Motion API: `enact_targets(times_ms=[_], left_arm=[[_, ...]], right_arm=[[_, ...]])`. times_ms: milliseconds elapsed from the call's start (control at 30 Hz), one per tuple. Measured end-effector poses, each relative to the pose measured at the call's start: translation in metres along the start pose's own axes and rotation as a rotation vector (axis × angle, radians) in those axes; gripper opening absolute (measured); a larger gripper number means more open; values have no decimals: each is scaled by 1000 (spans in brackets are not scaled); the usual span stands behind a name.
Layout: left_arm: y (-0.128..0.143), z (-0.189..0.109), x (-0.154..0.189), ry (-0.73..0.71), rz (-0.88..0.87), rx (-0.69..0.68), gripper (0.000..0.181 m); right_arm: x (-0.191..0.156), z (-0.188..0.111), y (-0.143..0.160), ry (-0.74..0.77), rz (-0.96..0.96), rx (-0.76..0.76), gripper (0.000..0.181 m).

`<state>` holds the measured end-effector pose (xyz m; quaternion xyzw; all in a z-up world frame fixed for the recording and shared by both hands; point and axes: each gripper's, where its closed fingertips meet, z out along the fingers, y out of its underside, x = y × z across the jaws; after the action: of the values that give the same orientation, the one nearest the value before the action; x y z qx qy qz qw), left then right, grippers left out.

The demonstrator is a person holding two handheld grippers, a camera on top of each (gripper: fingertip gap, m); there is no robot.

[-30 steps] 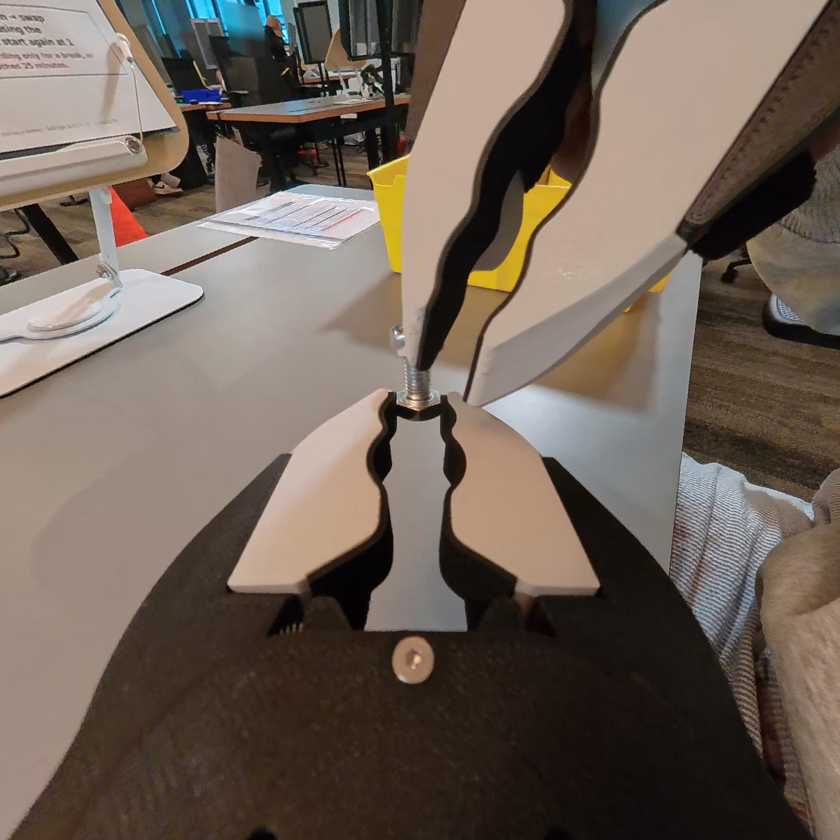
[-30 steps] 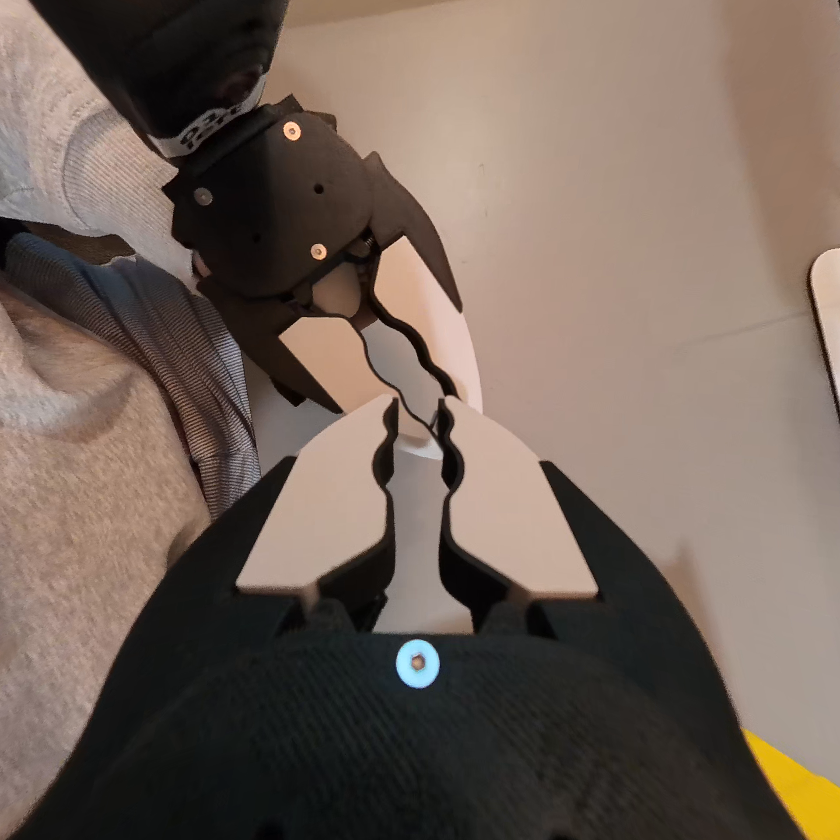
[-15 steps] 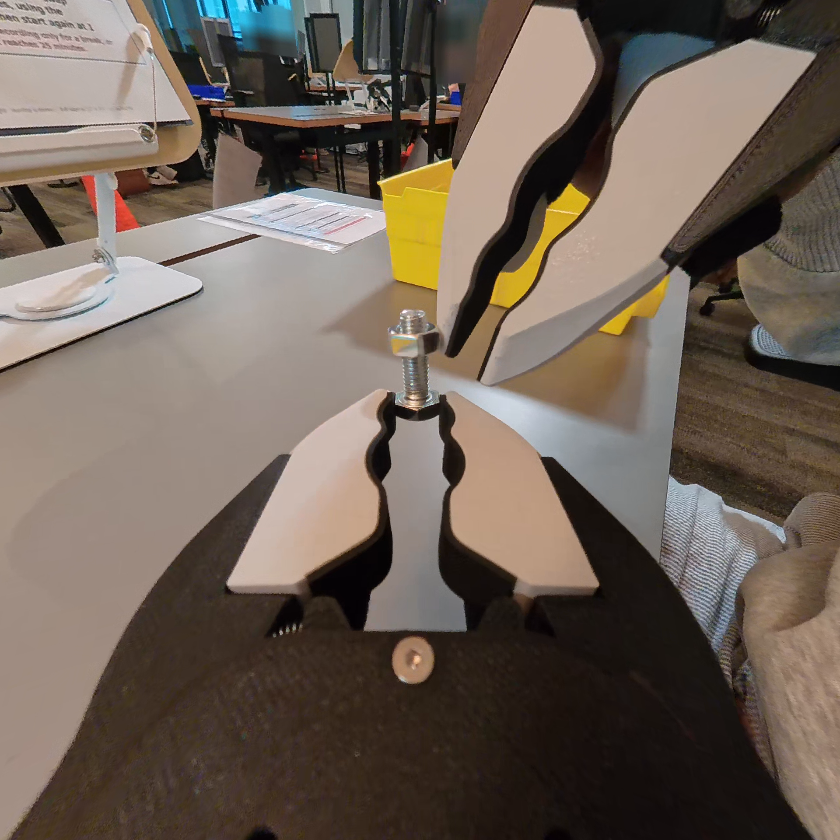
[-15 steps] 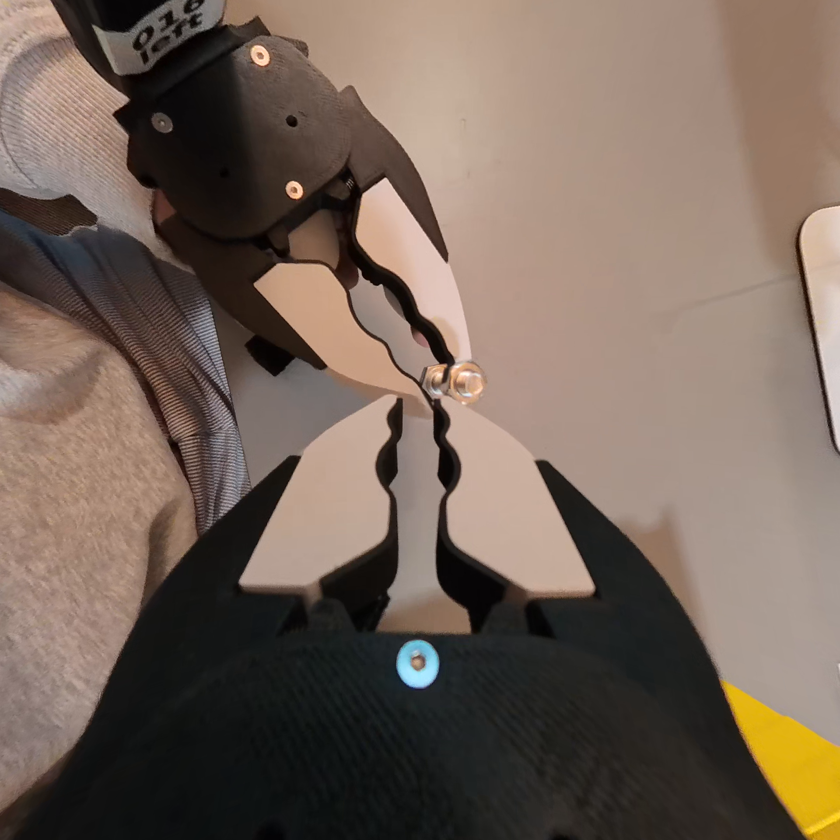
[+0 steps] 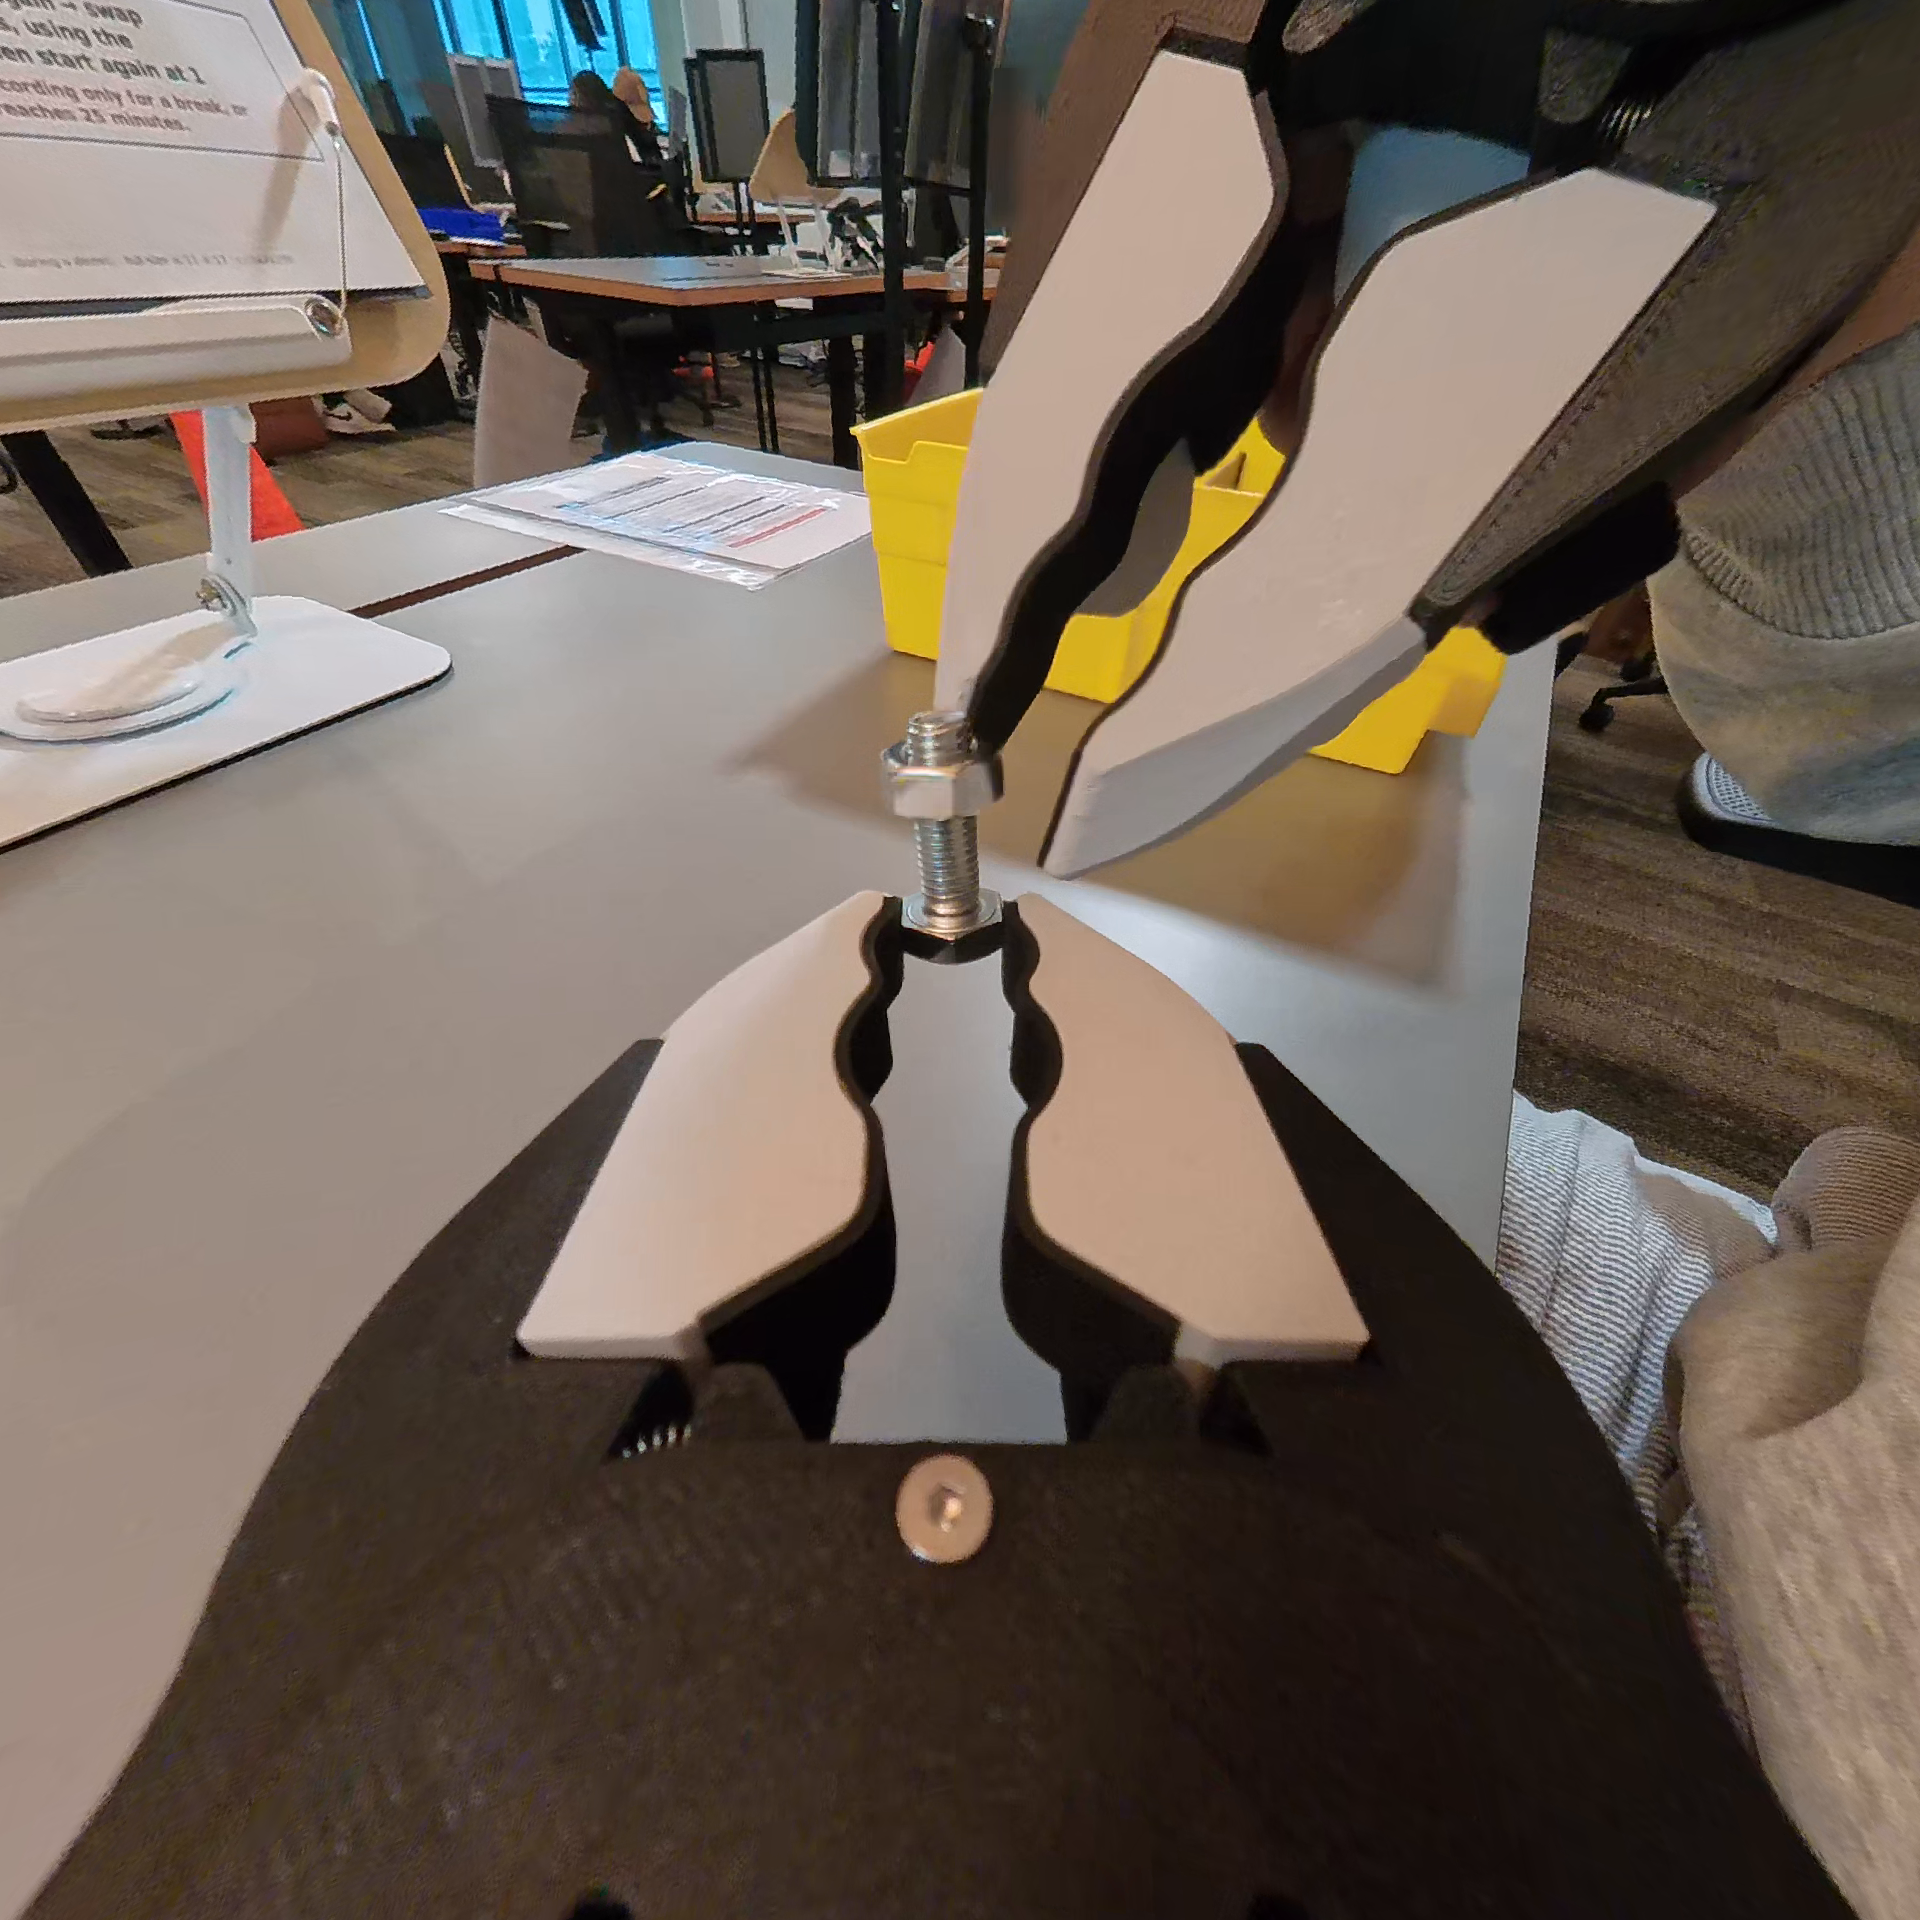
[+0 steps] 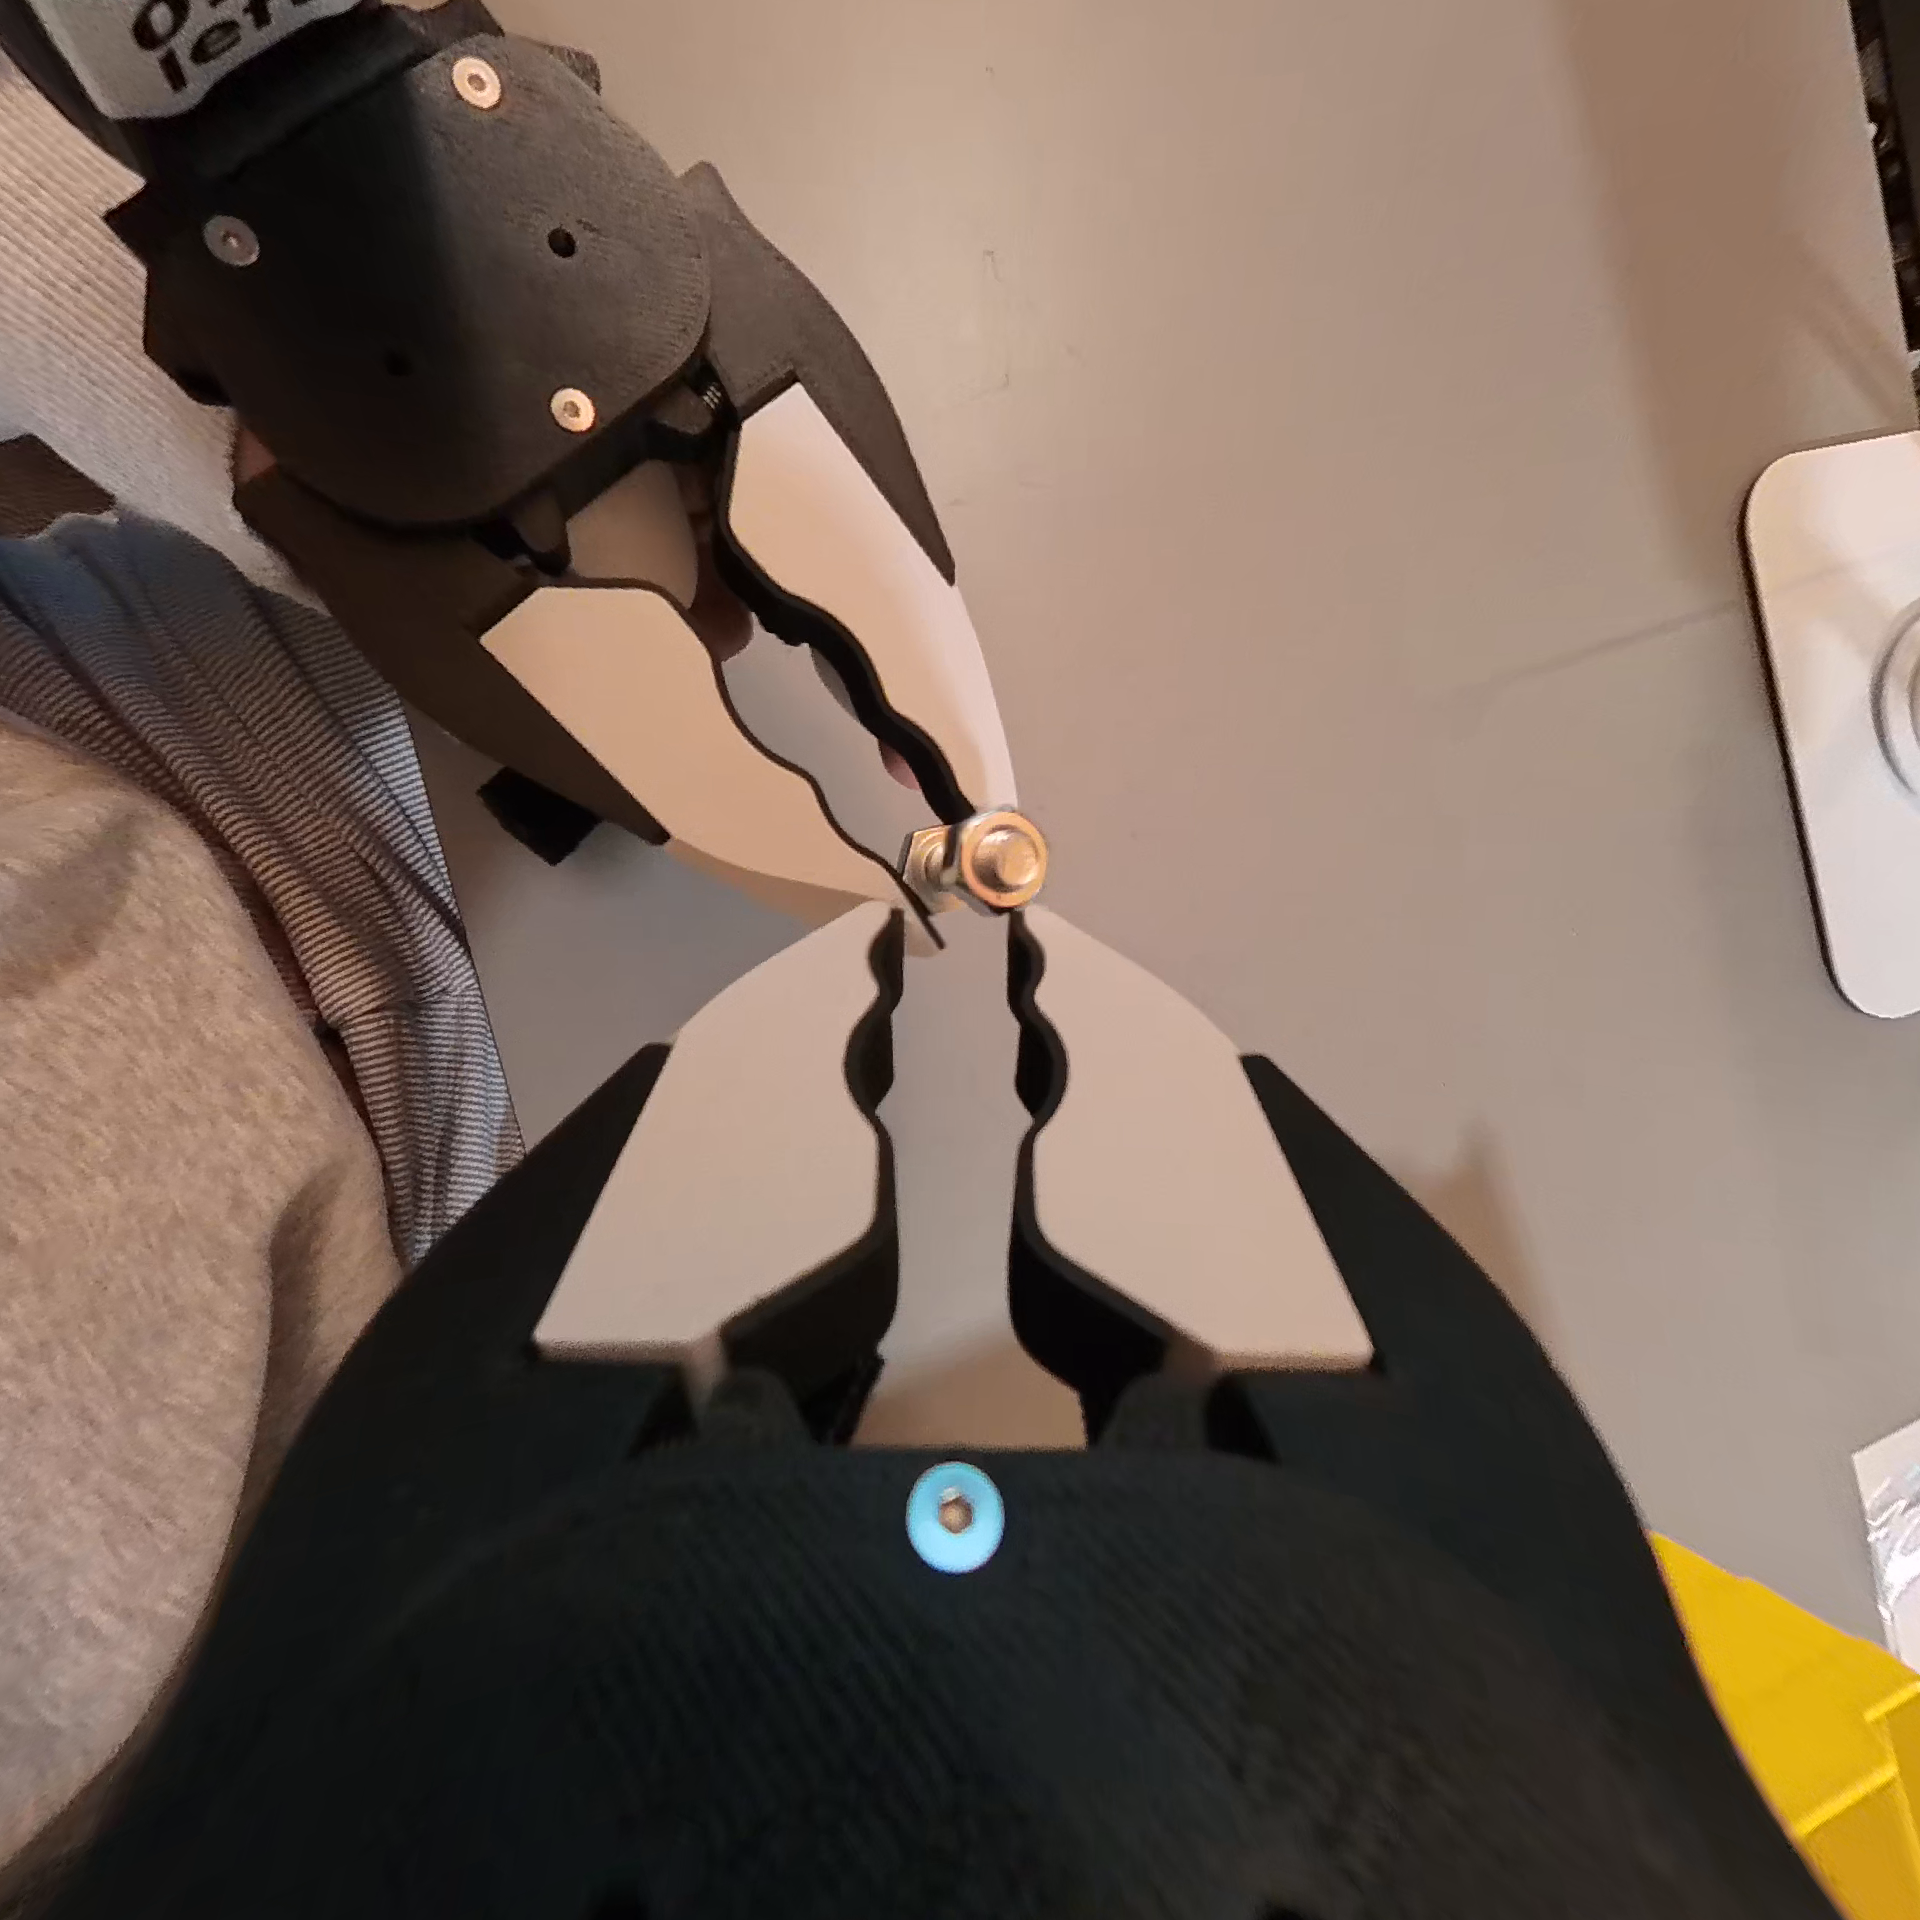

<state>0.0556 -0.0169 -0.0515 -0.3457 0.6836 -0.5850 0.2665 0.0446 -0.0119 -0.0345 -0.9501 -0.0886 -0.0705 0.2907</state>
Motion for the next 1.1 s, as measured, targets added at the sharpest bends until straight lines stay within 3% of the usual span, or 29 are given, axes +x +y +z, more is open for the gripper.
enact_targets(times_ms=[1100], left_arm=[[0,2,13,38,24,-5,19]], right_arm=[[-4,-2,-11,8,-28,54,24]])
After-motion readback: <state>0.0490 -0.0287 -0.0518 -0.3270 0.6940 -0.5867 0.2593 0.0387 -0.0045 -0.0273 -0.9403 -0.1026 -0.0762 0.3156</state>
